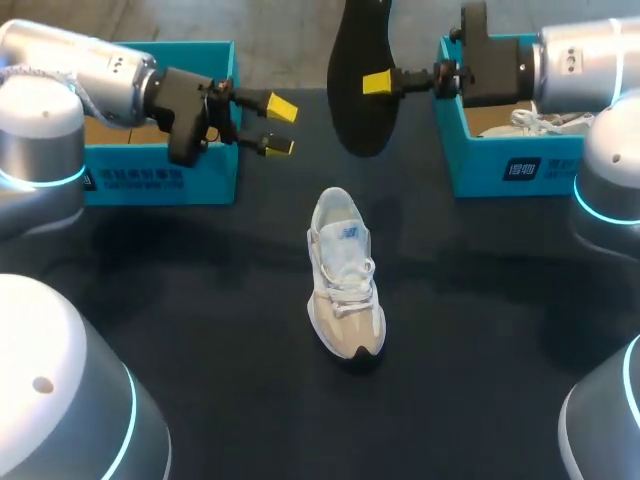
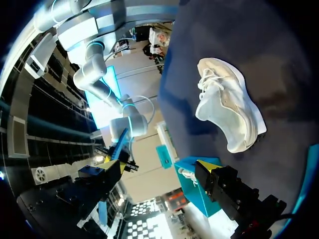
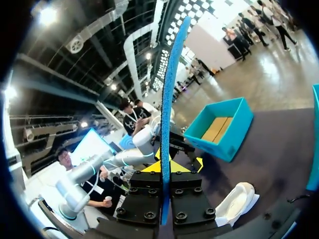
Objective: Take the shoe out of the shoebox, open the shoe tongue, remove and reinsert the insole, then place the shoe into the shoebox
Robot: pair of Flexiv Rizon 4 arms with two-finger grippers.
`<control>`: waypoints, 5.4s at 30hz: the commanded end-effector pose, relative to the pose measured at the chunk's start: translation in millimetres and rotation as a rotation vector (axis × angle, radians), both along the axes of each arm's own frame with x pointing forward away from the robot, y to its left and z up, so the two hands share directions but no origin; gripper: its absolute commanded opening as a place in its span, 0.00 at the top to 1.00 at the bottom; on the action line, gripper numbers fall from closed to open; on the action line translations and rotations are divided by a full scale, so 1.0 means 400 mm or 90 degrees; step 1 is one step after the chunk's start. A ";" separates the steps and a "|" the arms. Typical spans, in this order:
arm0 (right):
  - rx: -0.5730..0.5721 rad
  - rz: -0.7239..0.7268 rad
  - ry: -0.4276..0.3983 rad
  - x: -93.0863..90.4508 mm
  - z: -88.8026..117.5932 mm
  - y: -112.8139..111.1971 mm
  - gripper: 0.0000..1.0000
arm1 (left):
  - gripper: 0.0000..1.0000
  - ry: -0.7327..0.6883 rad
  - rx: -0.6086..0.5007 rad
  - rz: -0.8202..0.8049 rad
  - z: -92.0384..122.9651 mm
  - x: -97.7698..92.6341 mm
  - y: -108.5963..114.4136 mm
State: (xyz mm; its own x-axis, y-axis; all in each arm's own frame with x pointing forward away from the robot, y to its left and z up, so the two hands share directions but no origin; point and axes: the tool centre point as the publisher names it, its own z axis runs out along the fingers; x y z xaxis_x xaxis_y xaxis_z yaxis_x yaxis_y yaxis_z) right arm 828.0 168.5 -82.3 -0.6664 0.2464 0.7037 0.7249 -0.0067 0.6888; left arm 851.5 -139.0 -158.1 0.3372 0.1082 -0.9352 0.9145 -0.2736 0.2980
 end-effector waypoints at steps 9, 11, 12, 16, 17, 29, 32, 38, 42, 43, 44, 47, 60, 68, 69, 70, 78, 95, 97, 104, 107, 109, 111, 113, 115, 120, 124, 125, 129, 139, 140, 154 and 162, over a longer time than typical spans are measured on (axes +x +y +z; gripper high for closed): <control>-0.034 -0.007 -0.034 -0.009 0.001 0.010 1.00 | 0.00 -0.008 0.015 -0.048 -0.024 0.016 0.014; -0.034 -0.007 -0.034 -0.009 0.001 0.010 1.00 | 0.00 -0.008 0.015 -0.048 -0.024 0.016 0.014; -0.034 -0.007 -0.034 -0.009 0.001 0.010 1.00 | 0.00 -0.008 0.015 -0.048 -0.024 0.016 0.014; -0.034 -0.007 -0.034 -0.009 0.001 0.010 1.00 | 0.00 -0.008 0.015 -0.048 -0.024 0.016 0.014; -0.034 -0.007 -0.034 -0.009 0.001 0.010 1.00 | 0.00 -0.008 0.015 -0.048 -0.024 0.016 0.014; -0.034 -0.007 -0.034 -0.009 0.001 0.010 1.00 | 0.00 -0.008 0.015 -0.048 -0.024 0.016 0.014; -0.034 -0.007 -0.034 -0.009 0.001 0.010 1.00 | 0.00 -0.008 0.015 -0.048 -0.024 0.016 0.014; -0.034 -0.007 -0.034 -0.009 0.001 0.010 1.00 | 0.00 -0.008 0.015 -0.048 -0.024 0.016 0.014; -0.034 -0.007 -0.034 -0.009 0.001 0.010 1.00 | 0.00 -0.008 0.015 -0.048 -0.024 0.016 0.014; -0.034 -0.007 -0.034 -0.009 0.001 0.010 1.00 | 0.00 -0.008 0.015 -0.048 -0.024 0.016 0.014; -0.034 -0.007 -0.034 -0.009 0.001 0.010 1.00 | 0.00 -0.008 0.015 -0.048 -0.024 0.016 0.014; -0.034 -0.007 -0.034 -0.009 0.001 0.010 1.00 | 0.00 -0.008 0.015 -0.048 -0.024 0.016 0.014; -0.054 -0.004 -0.077 0.034 -0.029 0.019 1.00 | 0.00 0.019 0.072 -0.100 -0.048 0.063 0.030; -0.088 0.040 -0.140 0.077 -0.063 0.033 1.00 | 0.00 0.018 0.108 -0.114 -0.088 0.047 0.061; -0.092 0.043 -0.147 0.082 -0.068 0.035 1.00 | 0.00 0.018 0.106 -0.114 -0.093 0.043 0.064; -0.095 0.047 -0.154 0.088 -0.074 0.035 1.00 | 0.00 0.019 0.104 -0.110 -0.100 0.042 0.068; -0.091 0.080 -0.229 0.126 -0.116 0.038 1.00 | 0.00 -0.006 0.106 -0.052 -0.133 0.026 0.080; -0.087 0.136 -0.191 0.123 -0.282 0.046 1.00 | 0.00 -0.009 0.174 -0.023 -0.209 0.016 0.068; -0.081 0.140 -0.181 0.118 -0.300 0.047 1.00 | 0.00 -0.006 0.179 -0.018 -0.214 0.019 0.065; -0.070 0.154 -0.153 0.105 -0.354 0.055 1.00 | 0.00 0.008 0.183 -0.007 -0.235 0.025 0.064; -0.054 0.145 -0.144 0.104 -0.364 0.058 1.00 | 0.00 0.018 0.173 0.005 -0.237 0.028 0.070; -0.054 0.145 -0.144 0.104 -0.364 0.058 1.00 | 0.00 0.022 0.175 0.014 -0.235 0.029 0.072; -0.054 0.145 -0.144 0.104 -0.364 0.058 1.00 | 0.00 0.028 0.174 0.018 -0.233 0.031 0.074; -0.054 0.145 -0.144 0.104 -0.364 0.058 1.00 | 0.00 0.028 0.174 0.018 -0.233 0.031 0.074; -0.054 0.145 -0.144 0.104 -0.364 0.058 1.00 | 0.00 0.028 0.174 0.018 -0.233 0.031 0.074; -0.054 0.145 -0.144 0.104 -0.364 0.058 1.00 | 0.00 0.028 0.174 0.018 -0.233 0.031 0.074; -0.054 0.145 -0.144 0.104 -0.364 0.058 1.00 | 0.00 0.028 0.174 0.018 -0.233 0.031 0.074; -0.054 0.145 -0.144 0.104 -0.364 0.058 1.00 | 0.00 0.028 0.174 0.018 -0.233 0.031 0.074; -0.051 0.145 -0.149 0.105 -0.366 0.058 1.00 | 0.00 0.029 0.171 0.020 -0.233 0.031 0.075; -0.045 0.177 -0.185 0.133 -0.415 0.063 1.00 | 0.00 0.037 0.169 0.026 -0.248 0.030 0.086; -0.042 0.177 -0.187 0.134 -0.418 0.062 1.00 | 0.00 0.038 0.169 0.026 -0.248 0.030 0.087; -0.025 0.181 -0.218 0.143 -0.495 0.052 1.00 | 0.00 0.050 0.167 0.034 -0.255 0.032 0.092; -0.017 0.174 -0.206 0.138 -0.515 0.052 1.00 | 0.00 0.062 0.168 0.028 -0.265 0.032 0.081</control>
